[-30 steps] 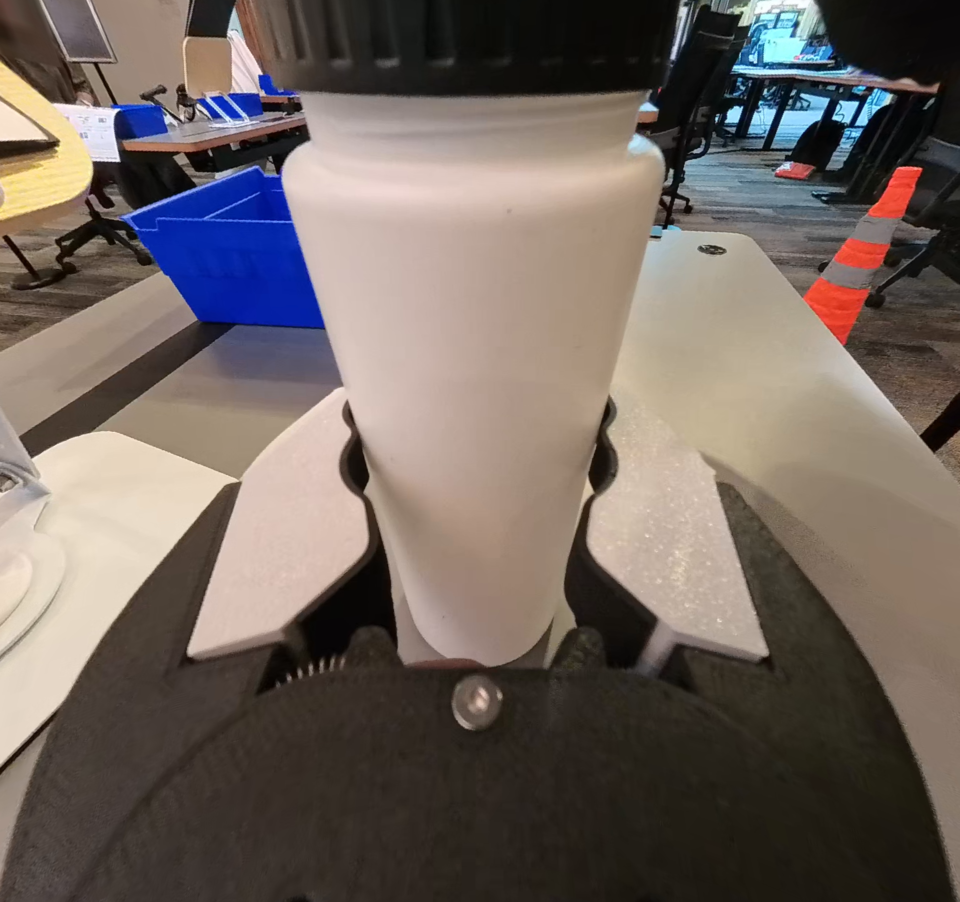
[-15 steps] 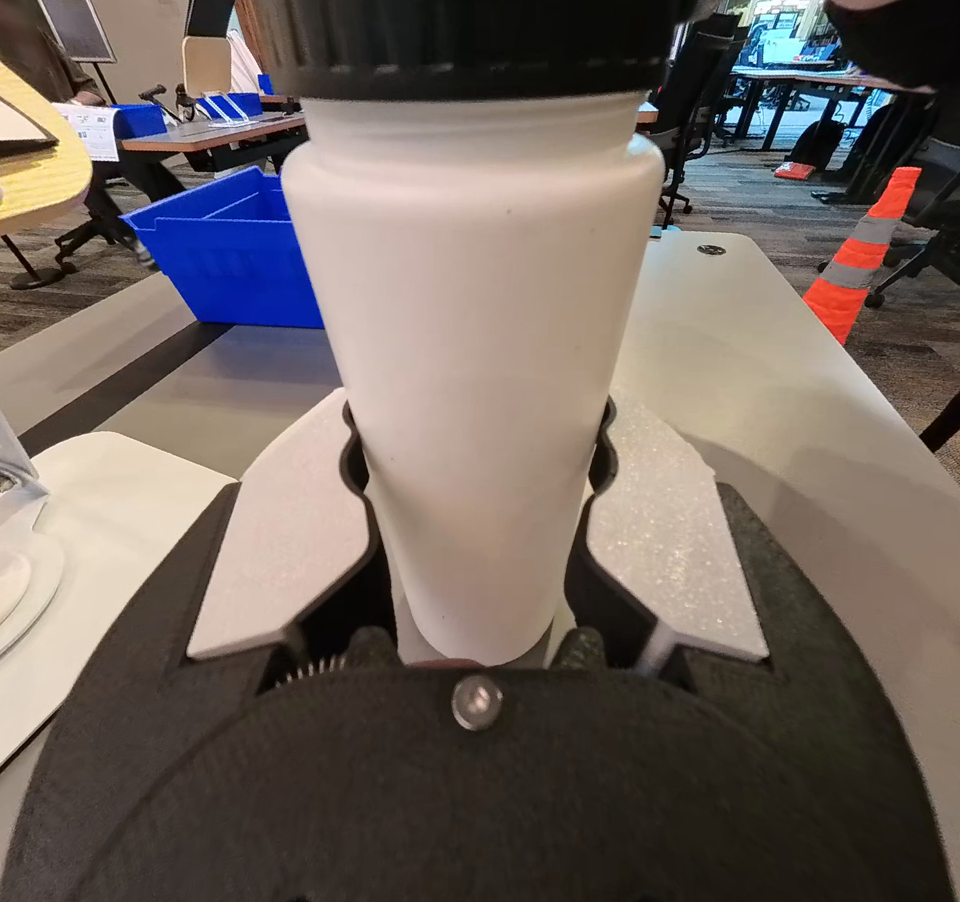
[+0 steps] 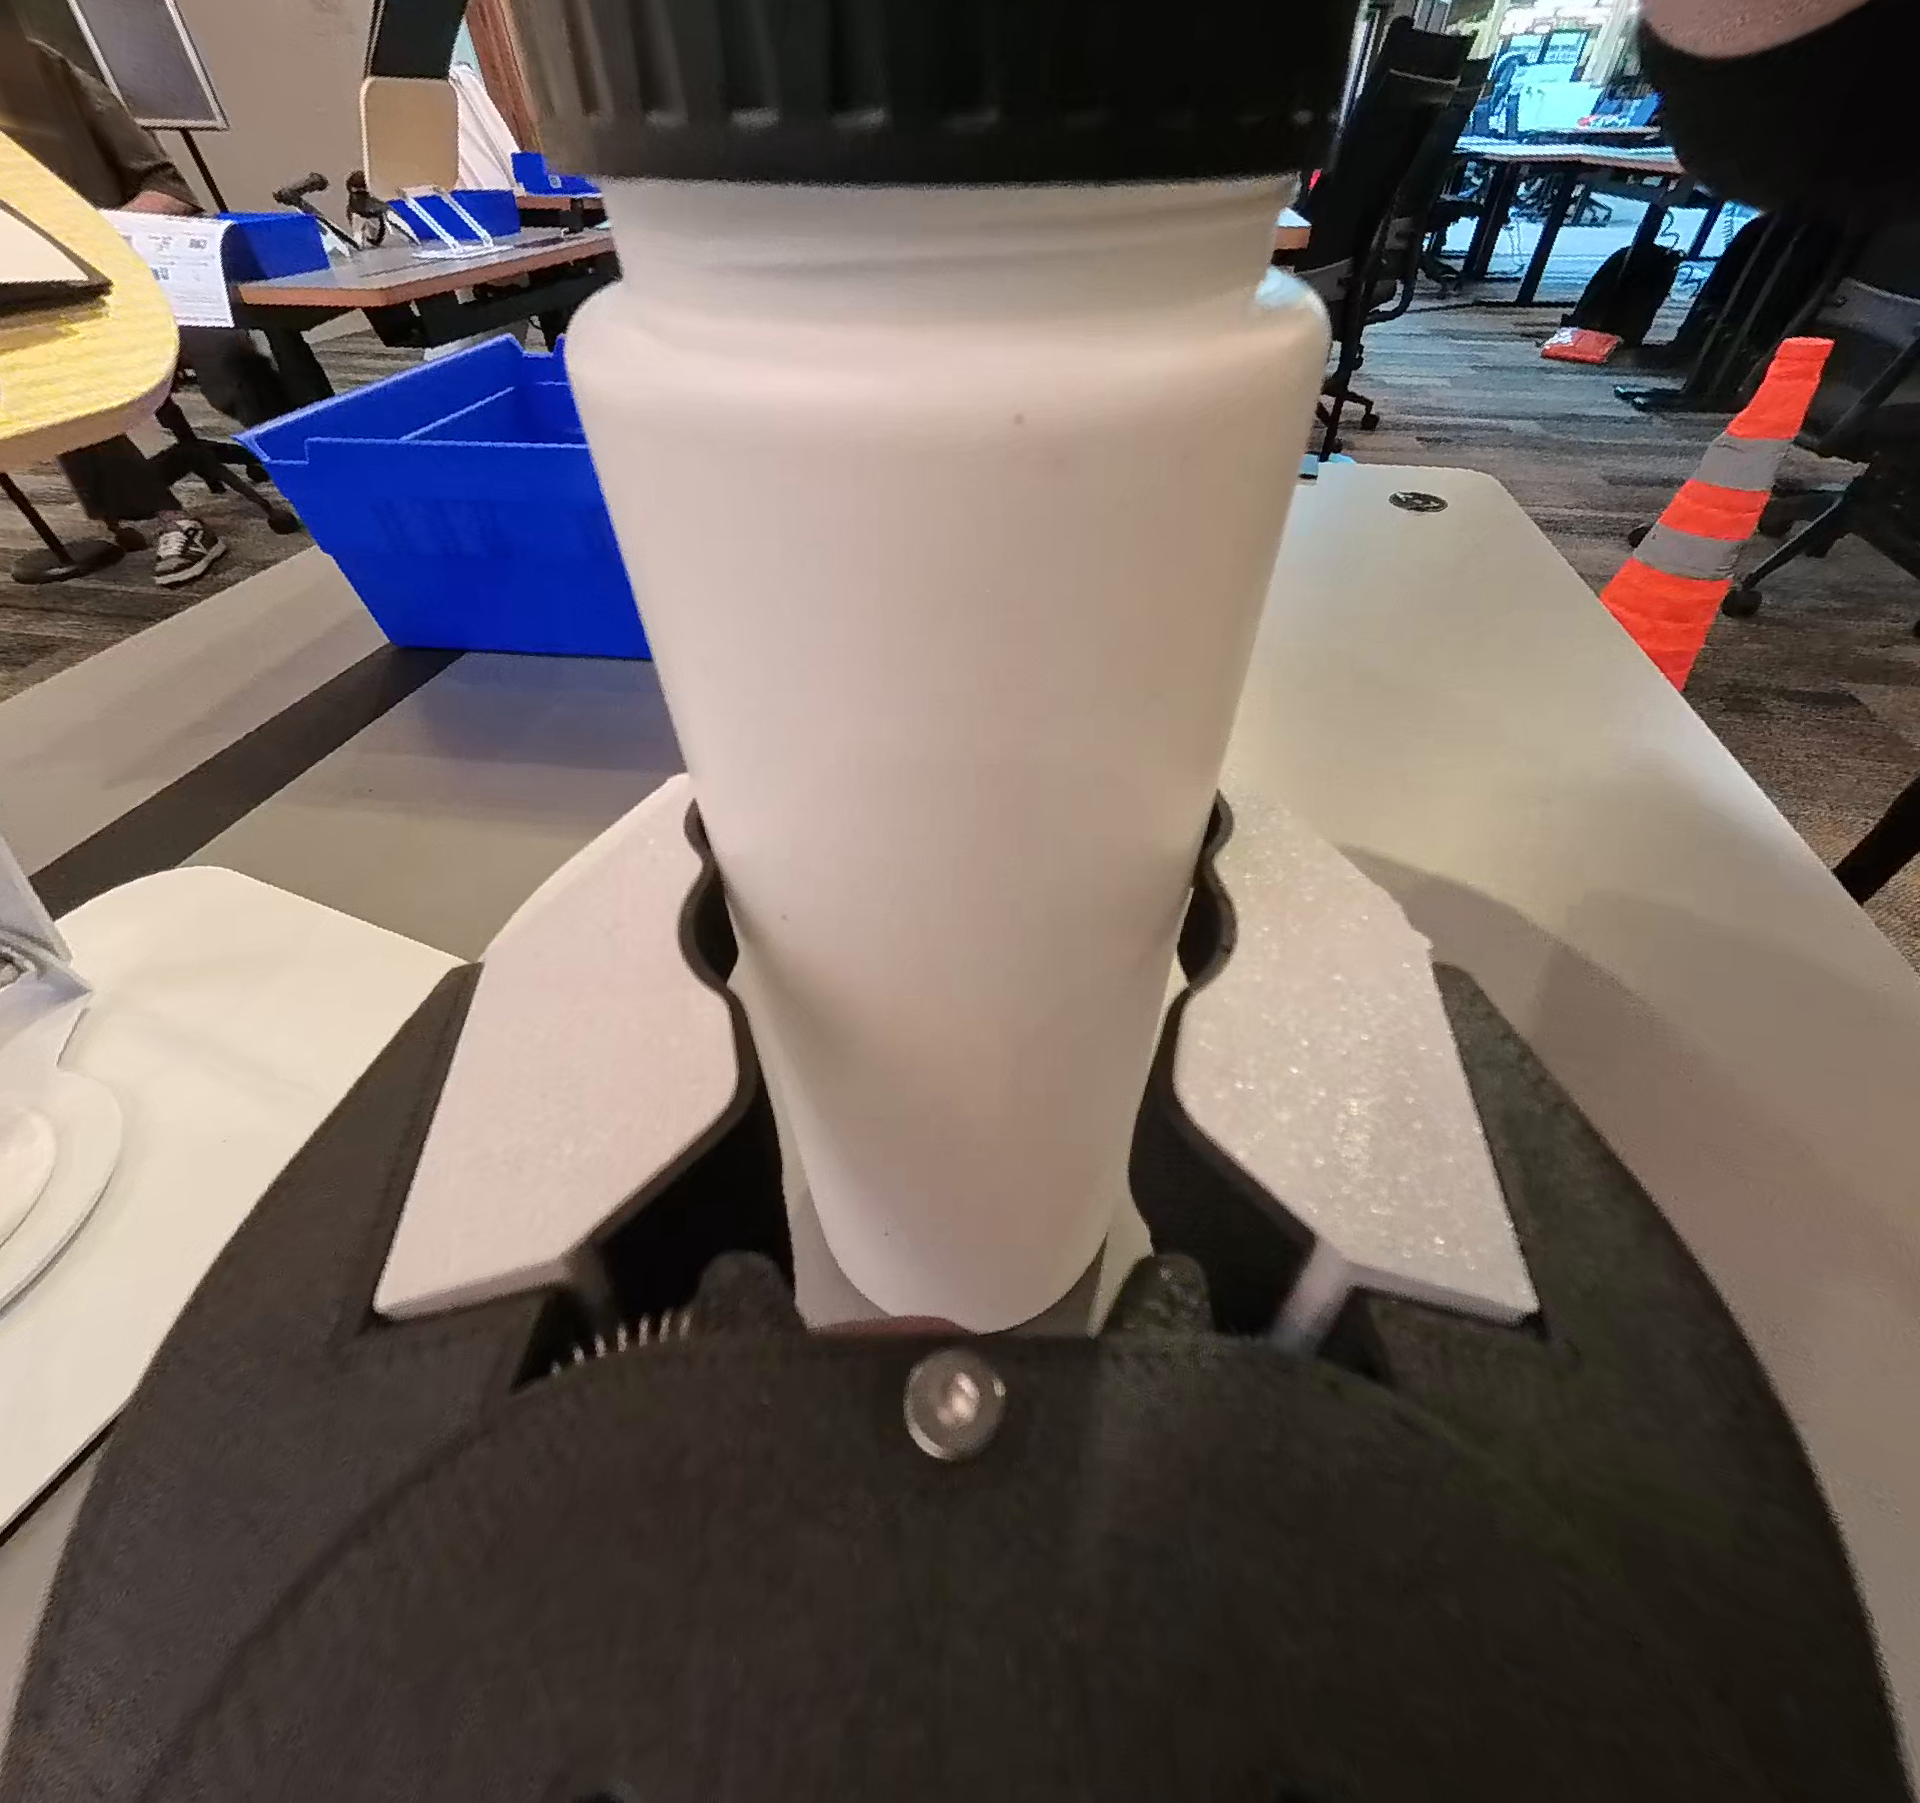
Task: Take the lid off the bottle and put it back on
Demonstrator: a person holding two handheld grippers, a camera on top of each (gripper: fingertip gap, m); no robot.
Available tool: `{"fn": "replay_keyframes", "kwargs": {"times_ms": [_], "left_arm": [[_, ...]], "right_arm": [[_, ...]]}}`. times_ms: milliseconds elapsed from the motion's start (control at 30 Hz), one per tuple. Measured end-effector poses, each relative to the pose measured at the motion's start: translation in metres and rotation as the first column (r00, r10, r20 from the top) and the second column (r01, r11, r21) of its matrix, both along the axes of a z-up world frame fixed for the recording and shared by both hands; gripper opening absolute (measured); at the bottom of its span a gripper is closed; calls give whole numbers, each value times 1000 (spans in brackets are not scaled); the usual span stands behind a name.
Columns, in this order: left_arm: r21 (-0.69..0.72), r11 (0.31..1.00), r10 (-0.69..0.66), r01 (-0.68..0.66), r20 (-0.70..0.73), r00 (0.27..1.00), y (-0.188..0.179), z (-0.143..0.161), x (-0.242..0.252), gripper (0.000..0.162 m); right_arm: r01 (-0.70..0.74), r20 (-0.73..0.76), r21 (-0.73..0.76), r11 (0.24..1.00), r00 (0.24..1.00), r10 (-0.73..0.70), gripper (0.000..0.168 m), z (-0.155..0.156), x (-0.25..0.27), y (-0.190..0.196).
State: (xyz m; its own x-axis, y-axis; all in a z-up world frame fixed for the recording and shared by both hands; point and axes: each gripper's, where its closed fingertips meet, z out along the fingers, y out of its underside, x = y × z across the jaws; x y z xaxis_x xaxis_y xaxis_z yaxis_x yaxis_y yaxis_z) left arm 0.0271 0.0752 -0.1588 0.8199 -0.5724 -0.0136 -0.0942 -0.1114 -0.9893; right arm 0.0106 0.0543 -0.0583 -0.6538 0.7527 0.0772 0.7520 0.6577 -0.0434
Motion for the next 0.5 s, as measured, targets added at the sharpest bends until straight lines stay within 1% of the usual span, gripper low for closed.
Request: {"fn": "replay_keyframes", "kwargs": {"times_ms": [67,133,233,333,433,500], "left_arm": [[0,1000,0,0,0,1000,0,0,0,85],[-2,1000,1,-1,-1,1000,0,0,0,85],[-2,1000,1,-1,-1,1000,0,0,0,85],[0,1000,1,-1,-1,1000,0,0,0,85],[1,1000,0,0,-3,1000,0,0,1,85],[1,1000,1,-1,-4,1000,0,0,1,85]], "right_arm": [[66,15,-35,997,998,-65,79,-6,0,1],[102,32,-59,993,994,-101,73,-12,1,0],[98,51,-67,993,994,-95,71,-16,2,-1],[6,55,-29,1000,998,-4,71,-15,3,0],[-162,87,33,986,984,158,71,-15,5,1],[-308,127,102,946,947,294,70,-14,6,3]]}}
